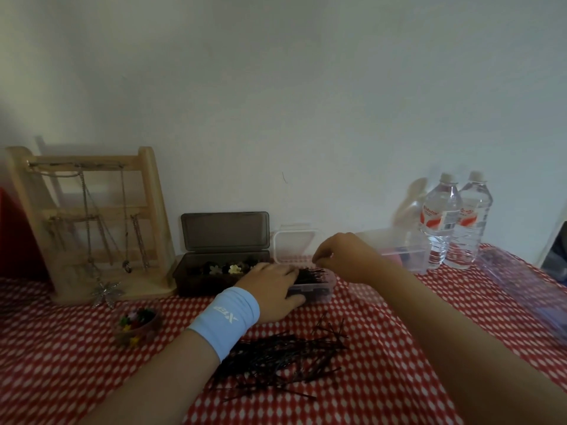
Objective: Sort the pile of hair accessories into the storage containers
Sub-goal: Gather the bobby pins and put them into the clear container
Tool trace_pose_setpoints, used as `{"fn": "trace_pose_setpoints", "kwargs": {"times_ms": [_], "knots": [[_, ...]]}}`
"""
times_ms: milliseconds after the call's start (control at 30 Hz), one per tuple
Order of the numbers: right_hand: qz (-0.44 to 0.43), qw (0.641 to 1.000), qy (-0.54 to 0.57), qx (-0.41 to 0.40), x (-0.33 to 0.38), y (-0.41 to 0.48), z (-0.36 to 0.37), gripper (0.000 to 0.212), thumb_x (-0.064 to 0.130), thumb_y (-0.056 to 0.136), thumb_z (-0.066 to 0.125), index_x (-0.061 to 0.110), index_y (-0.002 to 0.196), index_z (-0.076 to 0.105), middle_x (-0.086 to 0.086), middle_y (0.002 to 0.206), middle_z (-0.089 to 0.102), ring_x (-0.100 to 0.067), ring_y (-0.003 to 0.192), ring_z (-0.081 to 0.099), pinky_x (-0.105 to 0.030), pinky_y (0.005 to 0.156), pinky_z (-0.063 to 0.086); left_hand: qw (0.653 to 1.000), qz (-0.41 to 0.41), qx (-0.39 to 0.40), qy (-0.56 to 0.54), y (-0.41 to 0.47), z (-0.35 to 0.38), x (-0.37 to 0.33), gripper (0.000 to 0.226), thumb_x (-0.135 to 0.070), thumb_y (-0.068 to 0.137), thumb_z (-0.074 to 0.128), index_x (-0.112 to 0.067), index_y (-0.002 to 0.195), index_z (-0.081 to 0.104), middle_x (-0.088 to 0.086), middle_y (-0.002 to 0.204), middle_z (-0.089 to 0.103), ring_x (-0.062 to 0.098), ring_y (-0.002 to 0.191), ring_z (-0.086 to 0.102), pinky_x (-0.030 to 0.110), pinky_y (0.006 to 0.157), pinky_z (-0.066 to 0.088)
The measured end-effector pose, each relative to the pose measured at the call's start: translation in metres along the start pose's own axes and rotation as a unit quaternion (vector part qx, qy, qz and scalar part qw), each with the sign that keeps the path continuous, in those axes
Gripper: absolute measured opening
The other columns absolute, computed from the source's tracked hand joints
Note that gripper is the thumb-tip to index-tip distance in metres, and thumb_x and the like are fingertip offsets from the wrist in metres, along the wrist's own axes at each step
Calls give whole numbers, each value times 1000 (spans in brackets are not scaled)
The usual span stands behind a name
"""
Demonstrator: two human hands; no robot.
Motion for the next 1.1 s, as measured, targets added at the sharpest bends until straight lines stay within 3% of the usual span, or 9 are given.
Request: {"fn": "trace_pose_setpoints", "kwargs": {"times_ms": [133, 300, 400, 567, 700, 833, 900, 1000, 1100], "knots": [[15, 1000, -24, -4, -4, -7, -6, 24, 18, 98, 57, 21, 113, 76, 5, 118, 72, -8, 100, 63, -22, 92, 46, 999, -8, -12, -29, 1, -4, -4, 60, -51, 100, 33, -19, 150, 30, 0, 156, 33, 20, 143, 24, 38, 119, 5], [14, 996, -57, 62, 8, -15, 7, 27, 18, 99, 56, 26, 117, 74, 5, 122, 69, -12, 104, 62, -28, 95, 49, 997, -15, -12, -76, -6, -3, 4, 59, -45, 101, 35, -24, 153, 19, 1, 158, 31, 17, 145, 25, 37, 122, 0], [19, 996, -67, 52, 15, -19, 7, 28, 19, 101, 53, 27, 120, 72, 4, 125, 68, -16, 107, 63, -32, 95, 52, 989, -18, -64, -130, -15, -8, 10, 57, -41, 102, 37, -29, 154, 18, 2, 150, 43, 23, 142, 31, 37, 121, 12], [-17, 1000, -9, -2, 35, -29, -7, 29, 12, 100, 51, 23, 113, 75, 2, 122, 66, -15, 104, 60, -28, 96, 48, 961, -10, -201, -190, -43, -21, 19, 43, -27, 100, 47, -25, 143, 44, -5, 137, 52, 13, 126, 45, 33, 110, 36], [-41, 990, -16, 132, 49, -48, -7, 29, 14, 92, 58, 27, 113, 74, 7, 115, 71, -11, 99, 62, -28, 96, 48, 975, 7, -87, -206, -66, -17, 2, 38, -43, 90, 57, -25, 123, 59, -6, 118, 59, 10, 104, 57, 38, 95, 49], [-22, 967, -80, 240, 44, -63, 7, 60, 14, 82, 64, 34, 139, 56, 4, 135, 61, -17, 118, 58, -39, 107, 45, 985, 3, 76, -152, -80, 6, -16, 96, -80, 66, 61, -38, 147, 31, -9, 142, 38, 15, 129, 40, 39, 110, 38], [-4, 958, -116, 260, 38, -71, 17, 75, 21, 79, 69, 39, 146, 43, 2, 147, 50, -22, 132, 50, -45, 112, 40, 993, -7, 83, -88, -82, 18, -18, 110, -85, 62, 59, -31, 151, 25, -9, 148, 26, 16, 136, 28, 40, 114, 32], [-5, 955, -143, 260, 36, -83, 23, 81, 17, 80, 69, 34, 152, 36, 0, 156, 35, -26, 141, 36, -46, 117, 32, 995, 7, 25, -100, -82, 23, -22, 83, -73, 74, 61, -28, 141, 43, -6, 134, 36, 14, 126, 34, 34, 107, 36], [-14, 968, -130, 216, 38, -89, 24, 65, 13, 83, 69, 32, 142, 50, 0, 145, 47, -23, 131, 47, -40, 112, 38, 989, 15, -5, -147, -82, 24, -21, 52, -55, 86, 61, -30, 131, 54, -8, 119, 43, 11, 114, 41, 29, 100, 40]]}}
Point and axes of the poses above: each hand's wrist, its own y-axis towards the middle knuckle, its own z-axis out of the palm, x = y × z, the point moved 1 cm from there along y, towards the middle knuckle
